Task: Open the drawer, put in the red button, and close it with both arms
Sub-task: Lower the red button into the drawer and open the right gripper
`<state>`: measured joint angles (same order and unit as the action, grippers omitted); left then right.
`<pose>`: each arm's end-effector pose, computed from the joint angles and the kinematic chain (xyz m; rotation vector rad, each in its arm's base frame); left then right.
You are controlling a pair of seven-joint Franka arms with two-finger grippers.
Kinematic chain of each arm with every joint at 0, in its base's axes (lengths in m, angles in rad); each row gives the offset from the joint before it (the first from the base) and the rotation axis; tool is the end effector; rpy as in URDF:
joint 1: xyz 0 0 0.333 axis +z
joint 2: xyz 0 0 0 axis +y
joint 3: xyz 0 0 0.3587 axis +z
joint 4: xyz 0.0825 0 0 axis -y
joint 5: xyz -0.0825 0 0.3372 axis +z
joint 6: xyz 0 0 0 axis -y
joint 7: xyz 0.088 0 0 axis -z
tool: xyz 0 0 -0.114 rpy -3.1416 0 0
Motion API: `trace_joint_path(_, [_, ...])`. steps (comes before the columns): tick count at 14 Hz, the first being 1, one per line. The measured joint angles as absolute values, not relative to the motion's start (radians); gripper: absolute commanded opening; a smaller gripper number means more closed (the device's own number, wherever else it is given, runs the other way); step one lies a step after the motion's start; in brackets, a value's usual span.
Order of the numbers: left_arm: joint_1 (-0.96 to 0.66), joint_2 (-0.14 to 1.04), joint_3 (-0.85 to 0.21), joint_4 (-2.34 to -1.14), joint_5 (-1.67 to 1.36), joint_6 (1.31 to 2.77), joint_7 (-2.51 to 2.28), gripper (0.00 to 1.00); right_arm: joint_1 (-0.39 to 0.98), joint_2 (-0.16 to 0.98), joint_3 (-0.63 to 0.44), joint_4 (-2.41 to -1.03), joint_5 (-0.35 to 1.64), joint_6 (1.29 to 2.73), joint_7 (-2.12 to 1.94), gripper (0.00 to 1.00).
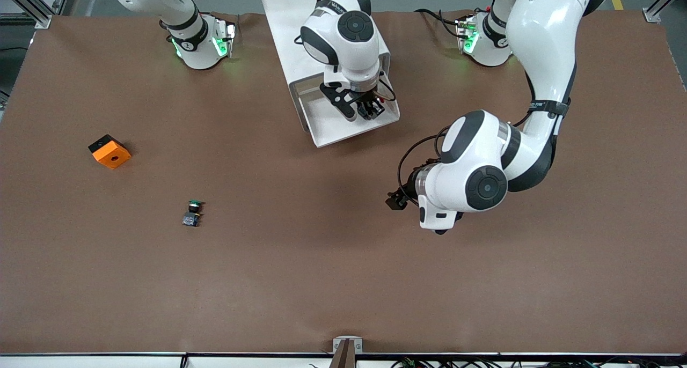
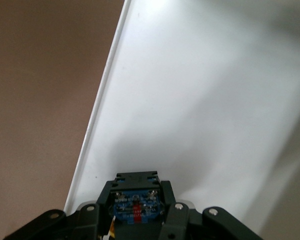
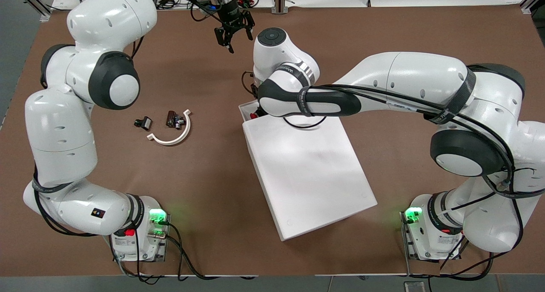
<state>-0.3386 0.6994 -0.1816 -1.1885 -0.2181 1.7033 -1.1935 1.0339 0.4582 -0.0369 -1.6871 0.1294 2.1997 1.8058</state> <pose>0.6207 -0.3365 0.4095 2.7928 1.1047 -0.5532 0.3481 0.5546 0.3955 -2.7787 1.3045 0.1228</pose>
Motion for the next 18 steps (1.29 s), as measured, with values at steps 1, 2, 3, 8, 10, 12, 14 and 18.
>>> trace_joint_path(1, [-0.345, 0.699, -0.182, -1.189, -0.202, 1.711, -1.185, 1.00, 1.034, 0.460, -0.037, -1.687, 0.129, 2.200, 1.807, 0.00])
trace_joint_path(2, [-0.354, 0.698, -0.182, -1.189, -0.188, 1.723, -1.180, 1.00, 1.034, 0.462, -0.038, -1.687, 0.128, 2.200, 1.807, 0.00])
trace_joint_path(3, [-0.363, 0.697, -0.182, -1.191, -0.180, 1.744, -1.179, 1.00, 1.034, 0.465, -0.038, -1.687, 0.127, 2.200, 1.808, 0.00])
trace_joint_path(8, [-0.386, 0.682, -0.182, -1.221, -0.135, 1.855, -1.151, 1.00, 1.034, 0.477, -0.039, -1.677, 0.124, 2.200, 1.829, 0.99])
trace_joint_path(10, [-0.386, 0.674, -0.182, -1.232, -0.106, 1.863, -1.140, 1.00, 1.034, 0.480, -0.040, -1.671, 0.121, 2.200, 1.840, 1.00])
trace_joint_path(12, [-0.386, 0.668, -0.182, -1.240, -0.095, 1.878, -1.138, 1.00, 1.034, 0.484, -0.042, -1.664, 0.118, 2.200, 1.842, 1.00])
trace_joint_path(14, [-0.390, 0.666, -0.182, -1.249, -0.094, 1.889, -1.138, 1.00, 1.034, 0.485, -0.048, -1.645, 0.118, 2.199, 1.842, 1.00])
trace_joint_path(18, [-0.394, 0.665, -0.184, -1.297, -0.094, 1.928, -1.137, 1.00, 1.019, 0.486, -0.059, -1.568, 0.117, 2.118, 1.787, 1.00])
